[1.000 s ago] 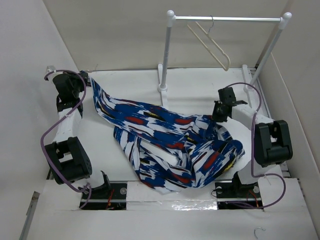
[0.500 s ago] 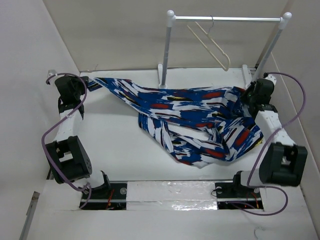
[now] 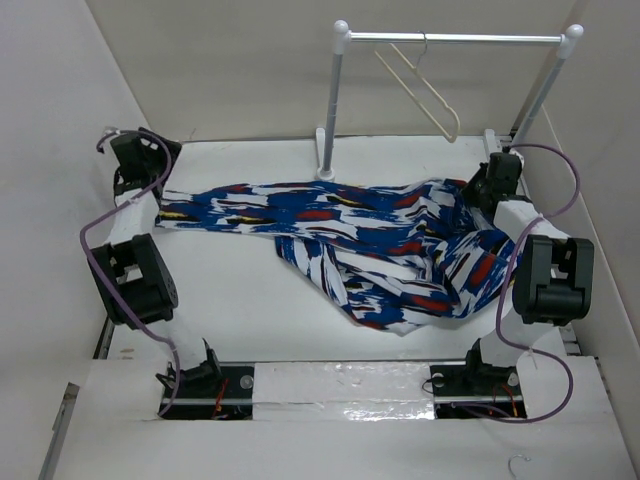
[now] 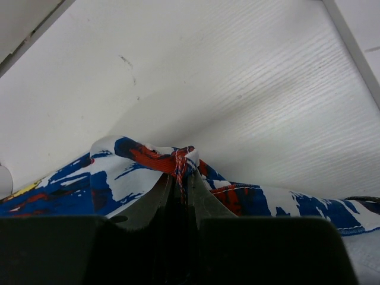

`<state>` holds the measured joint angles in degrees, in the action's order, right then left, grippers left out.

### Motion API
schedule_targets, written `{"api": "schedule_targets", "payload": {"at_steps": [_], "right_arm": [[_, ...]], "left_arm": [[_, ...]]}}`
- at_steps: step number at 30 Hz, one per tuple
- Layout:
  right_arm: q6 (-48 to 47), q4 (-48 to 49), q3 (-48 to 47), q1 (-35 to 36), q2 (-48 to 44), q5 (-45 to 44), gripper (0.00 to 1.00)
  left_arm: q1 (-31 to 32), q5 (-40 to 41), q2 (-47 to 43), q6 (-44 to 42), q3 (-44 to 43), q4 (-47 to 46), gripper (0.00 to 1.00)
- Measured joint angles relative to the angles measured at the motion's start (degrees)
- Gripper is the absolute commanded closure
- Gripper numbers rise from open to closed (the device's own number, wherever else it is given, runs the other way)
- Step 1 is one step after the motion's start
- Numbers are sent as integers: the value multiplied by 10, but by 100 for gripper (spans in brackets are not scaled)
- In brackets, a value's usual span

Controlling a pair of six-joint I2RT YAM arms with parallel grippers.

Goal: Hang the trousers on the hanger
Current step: Flatten out the trousers at the center of the board.

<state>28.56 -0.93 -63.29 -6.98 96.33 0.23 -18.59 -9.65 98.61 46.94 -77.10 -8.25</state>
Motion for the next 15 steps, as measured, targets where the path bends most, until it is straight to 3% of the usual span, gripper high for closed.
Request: {"api": "schedule_targets", "payload": {"at_steps": [2, 4, 6, 9, 11, 13, 14, 15], "right_arm": [[0, 0, 0, 4, -2, 0, 100], [0, -2, 0, 5, -5, 0, 100], [0, -7, 0, 6, -12, -2, 100], [0, -12, 2, 6, -31, 0, 100], [1, -12, 7, 6, -46, 5, 100], [1, -10, 15, 6, -63, 9, 100], [2, -10, 18, 6, -68, 10, 100], [2, -9, 21, 5, -72, 13, 100]], "left_arm": [[29, 31, -19, -24, 36, 22, 30], [82, 79, -49, -49, 68, 54, 54], [172, 129, -85, -70, 87, 81, 78], [354, 176, -143, -97, 122, 71, 97], [459, 186, -166, -107, 148, 67, 100], [527, 196, -169, -115, 170, 69, 93], [546, 203, -159, -117, 175, 75, 88], [563, 213, -143, -120, 175, 83, 74]]}}
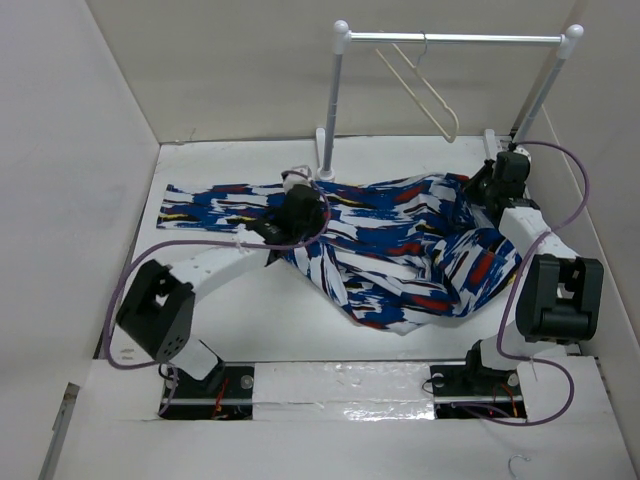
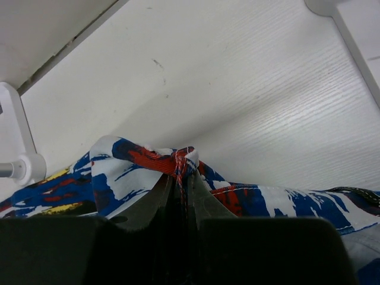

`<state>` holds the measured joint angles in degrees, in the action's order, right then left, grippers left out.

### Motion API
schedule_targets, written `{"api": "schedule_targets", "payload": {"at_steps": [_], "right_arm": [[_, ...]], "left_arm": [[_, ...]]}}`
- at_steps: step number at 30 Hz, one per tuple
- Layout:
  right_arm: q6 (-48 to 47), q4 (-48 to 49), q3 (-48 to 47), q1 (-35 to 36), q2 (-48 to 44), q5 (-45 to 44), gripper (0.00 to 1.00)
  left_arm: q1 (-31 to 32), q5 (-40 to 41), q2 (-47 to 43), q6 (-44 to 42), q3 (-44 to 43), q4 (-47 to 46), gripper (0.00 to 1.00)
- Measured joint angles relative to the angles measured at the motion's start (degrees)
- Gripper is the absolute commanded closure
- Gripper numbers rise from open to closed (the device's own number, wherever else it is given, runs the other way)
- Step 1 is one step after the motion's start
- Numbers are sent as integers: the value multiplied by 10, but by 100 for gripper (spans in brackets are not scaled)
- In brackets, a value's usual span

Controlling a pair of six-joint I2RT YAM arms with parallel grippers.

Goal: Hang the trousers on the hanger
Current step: Flatten out the trousers at the center of the board.

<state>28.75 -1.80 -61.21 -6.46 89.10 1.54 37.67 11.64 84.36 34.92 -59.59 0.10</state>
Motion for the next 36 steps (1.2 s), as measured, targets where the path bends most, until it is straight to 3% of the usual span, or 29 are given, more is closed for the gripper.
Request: {"api": "schedule_targets", "payload": {"at_steps": [4, 8, 13, 17, 23, 26, 29, 36], "right_arm": [[2, 1, 4, -3, -2, 14, 100], [2, 6, 10, -7, -2, 24, 100], [3, 10, 12, -14, -2, 37, 99], [5, 10, 12, -15, -2, 44, 98], [5, 10, 12, -18, -2, 50, 97], [6, 10, 12, -19, 0, 56, 97], [6, 10, 12, -21, 5, 61, 97], [8, 13, 12, -21, 6, 66, 96]], "left_arm": [[63, 54, 83, -8, -12, 41, 60], [105, 82, 150, -15, -52, 83, 61], [110, 100, 172, -21, -78, 97, 61], [110, 113, 190, -24, -90, 99, 67], [110, 116, 208, -28, -91, 109, 69], [110, 115, 208, -28, -90, 108, 79], [110, 115, 208, -26, -83, 104, 100], [110, 117, 170, -13, -31, 95, 100]]}}
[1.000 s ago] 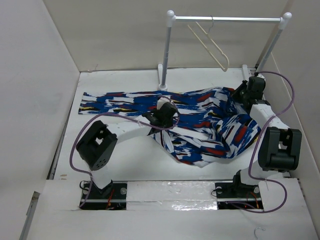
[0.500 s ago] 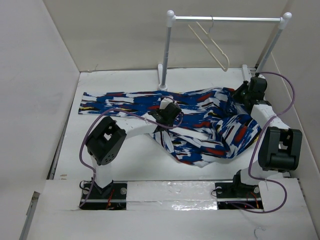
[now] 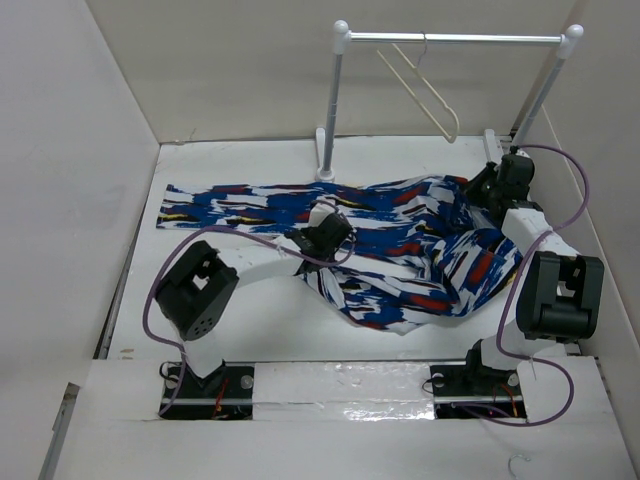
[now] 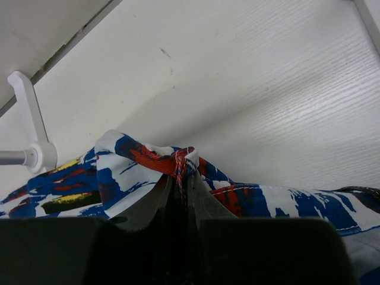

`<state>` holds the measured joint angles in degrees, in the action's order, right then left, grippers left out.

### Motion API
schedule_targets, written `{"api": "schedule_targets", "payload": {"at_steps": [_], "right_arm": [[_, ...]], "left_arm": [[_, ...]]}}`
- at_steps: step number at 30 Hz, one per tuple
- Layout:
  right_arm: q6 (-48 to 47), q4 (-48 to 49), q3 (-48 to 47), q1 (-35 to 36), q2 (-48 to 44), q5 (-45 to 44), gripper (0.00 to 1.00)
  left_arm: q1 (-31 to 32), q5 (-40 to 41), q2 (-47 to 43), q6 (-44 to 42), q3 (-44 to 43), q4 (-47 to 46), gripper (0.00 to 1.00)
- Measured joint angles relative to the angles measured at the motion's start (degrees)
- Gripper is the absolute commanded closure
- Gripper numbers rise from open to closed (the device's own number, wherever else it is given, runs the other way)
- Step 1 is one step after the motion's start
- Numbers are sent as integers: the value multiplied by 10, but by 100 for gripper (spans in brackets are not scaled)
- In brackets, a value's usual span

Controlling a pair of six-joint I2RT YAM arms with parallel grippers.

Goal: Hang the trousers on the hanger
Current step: Flatten out the trousers at the center of the board.

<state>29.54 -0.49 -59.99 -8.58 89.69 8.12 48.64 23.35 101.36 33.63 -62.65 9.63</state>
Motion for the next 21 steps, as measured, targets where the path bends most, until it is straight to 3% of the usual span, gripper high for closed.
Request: {"api": "schedule_targets", "payload": {"at_steps": [4, 8, 17, 21], "right_arm": [[4, 2, 0, 0, 0, 4, 97], [11, 9, 1, -7, 1, 6, 99], [26, 39, 8, -46, 21, 31, 99], [30, 45, 8, -47, 38, 31, 99]], "left_arm": [[0, 22, -83, 26, 55, 5, 100], [0, 58, -235, 82, 139, 27, 100], [5, 155, -767, 348, 304, 235, 100], [4, 153, -1001, 405, 374, 283, 100]]}}
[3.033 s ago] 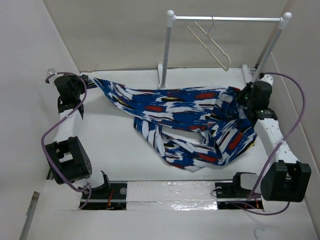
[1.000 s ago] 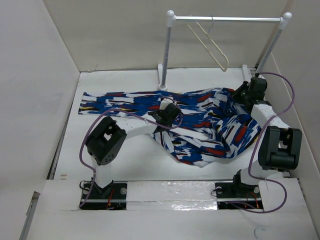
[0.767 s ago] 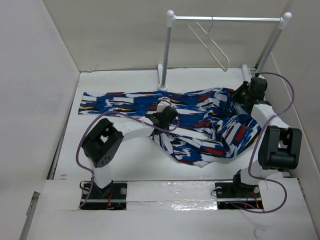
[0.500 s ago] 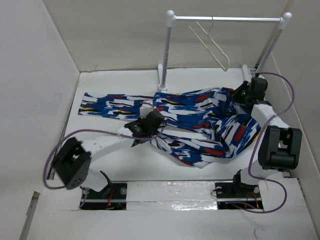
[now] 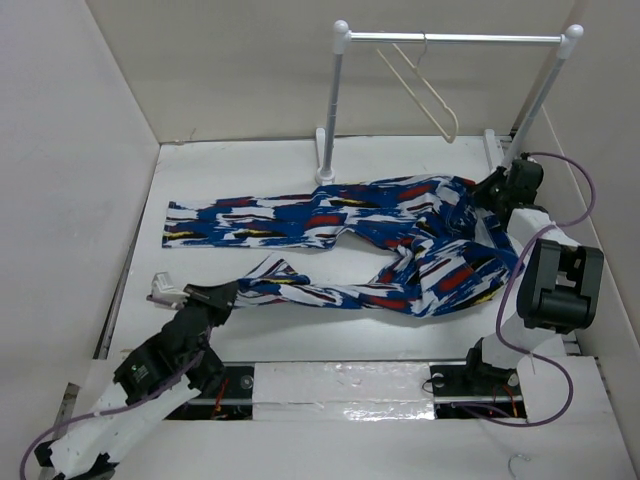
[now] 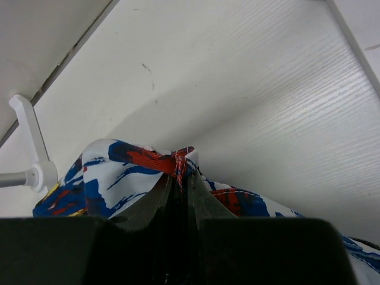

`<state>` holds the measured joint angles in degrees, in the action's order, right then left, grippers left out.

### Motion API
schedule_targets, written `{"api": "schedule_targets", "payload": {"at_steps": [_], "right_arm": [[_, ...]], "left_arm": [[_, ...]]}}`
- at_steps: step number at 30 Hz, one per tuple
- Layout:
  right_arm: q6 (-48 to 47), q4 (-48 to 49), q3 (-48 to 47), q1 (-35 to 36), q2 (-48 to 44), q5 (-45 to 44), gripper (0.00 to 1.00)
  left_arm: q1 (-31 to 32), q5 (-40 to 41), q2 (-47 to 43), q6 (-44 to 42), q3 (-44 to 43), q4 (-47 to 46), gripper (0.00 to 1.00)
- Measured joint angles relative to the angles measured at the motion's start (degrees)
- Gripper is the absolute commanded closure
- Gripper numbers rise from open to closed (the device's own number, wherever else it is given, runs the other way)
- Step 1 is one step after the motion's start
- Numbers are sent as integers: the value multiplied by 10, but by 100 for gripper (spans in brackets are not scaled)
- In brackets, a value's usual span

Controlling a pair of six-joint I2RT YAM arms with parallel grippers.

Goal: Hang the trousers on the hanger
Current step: Flatten out the trousers at the center of the board.

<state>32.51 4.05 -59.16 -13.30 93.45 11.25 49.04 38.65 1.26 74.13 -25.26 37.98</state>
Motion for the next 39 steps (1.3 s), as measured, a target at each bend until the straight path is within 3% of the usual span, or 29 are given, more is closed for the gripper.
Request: {"api": "schedule_targets", "payload": {"at_steps": [4, 8, 11, 12, 13, 18, 20, 25, 26, 28, 30, 34, 39], "right_arm": [[3, 2, 0, -6, 9, 0, 99], [3, -3, -8, -17, 14, 0, 99], [3, -7, -14, -24, 19, 0, 92], [3, -7, -14, -26, 19, 0, 89], [3, -7, -14, -26, 19, -1, 86], [-3, -9, -14, -20, 16, 0, 59], [-8, -6, -11, -15, 7, -4, 57], [-15, -4, 9, -3, -42, -3, 55], [-17, -4, 16, -2, -53, -3, 58], [-22, 2, 37, 0, -81, -3, 76], [-25, 4, 65, 3, -113, -4, 100], [-31, 10, 121, 25, -173, -5, 100], [-44, 29, 177, 109, -229, 0, 93]], "left_arm": [[2, -22, 5, 0, 41, 16, 99], [4, -38, 161, -35, 14, -8, 87], [4, -51, 286, -85, -17, -42, 60], [4, -53, 313, -102, -26, -51, 45], [5, -54, 329, -122, -35, -56, 39], [8, -38, 354, -227, -110, -91, 40], [9, -37, 392, -271, -160, -114, 42], [42, -43, 628, -355, -293, -177, 68], [50, -45, 678, -366, -303, -190, 72], [62, -58, 759, -382, -305, -201, 75], [67, -77, 812, -396, -295, -201, 66], [64, -108, 845, -410, -276, -202, 52], [55, -131, 880, -420, -276, -238, 51]]}}
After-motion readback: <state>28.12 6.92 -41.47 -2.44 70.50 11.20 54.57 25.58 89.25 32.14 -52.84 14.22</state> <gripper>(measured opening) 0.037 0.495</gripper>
